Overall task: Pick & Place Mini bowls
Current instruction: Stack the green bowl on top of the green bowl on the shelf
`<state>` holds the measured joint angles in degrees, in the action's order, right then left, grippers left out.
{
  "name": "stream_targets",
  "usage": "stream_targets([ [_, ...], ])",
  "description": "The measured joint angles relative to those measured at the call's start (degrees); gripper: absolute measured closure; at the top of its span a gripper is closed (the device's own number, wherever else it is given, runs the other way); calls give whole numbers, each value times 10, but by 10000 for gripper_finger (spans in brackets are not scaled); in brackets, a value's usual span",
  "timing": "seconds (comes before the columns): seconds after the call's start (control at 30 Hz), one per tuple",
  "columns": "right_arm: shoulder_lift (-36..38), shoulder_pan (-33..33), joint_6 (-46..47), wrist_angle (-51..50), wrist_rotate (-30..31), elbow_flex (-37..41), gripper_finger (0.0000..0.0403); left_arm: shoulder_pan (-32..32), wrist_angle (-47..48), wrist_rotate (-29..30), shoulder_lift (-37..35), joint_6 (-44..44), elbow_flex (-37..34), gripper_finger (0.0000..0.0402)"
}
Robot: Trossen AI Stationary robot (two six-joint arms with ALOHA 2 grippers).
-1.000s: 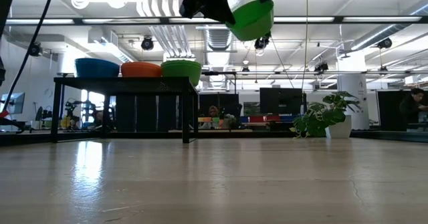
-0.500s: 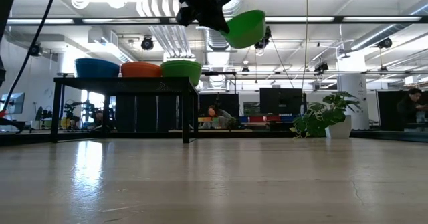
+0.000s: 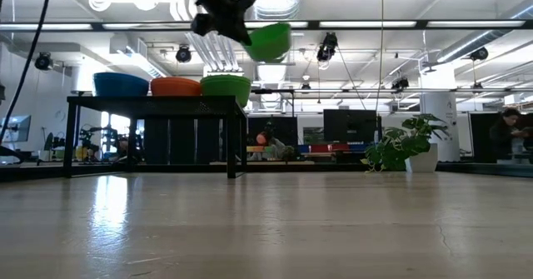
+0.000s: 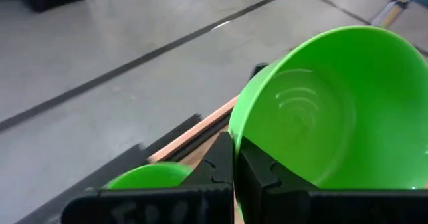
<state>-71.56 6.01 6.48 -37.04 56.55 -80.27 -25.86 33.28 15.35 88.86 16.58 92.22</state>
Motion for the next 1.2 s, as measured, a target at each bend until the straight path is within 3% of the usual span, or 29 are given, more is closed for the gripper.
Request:
stream_targets([
  [0.47,3,1,0,1,0,0,216,-152,171,-135,-73,5,0,401],
  [0.7,3,1,6,1,0,0,216,-157,229,-144,-59,2,0,401],
  [1.2,3,1,10,0,0,0,216,-157,229,-143,-22,-4,0,401],
])
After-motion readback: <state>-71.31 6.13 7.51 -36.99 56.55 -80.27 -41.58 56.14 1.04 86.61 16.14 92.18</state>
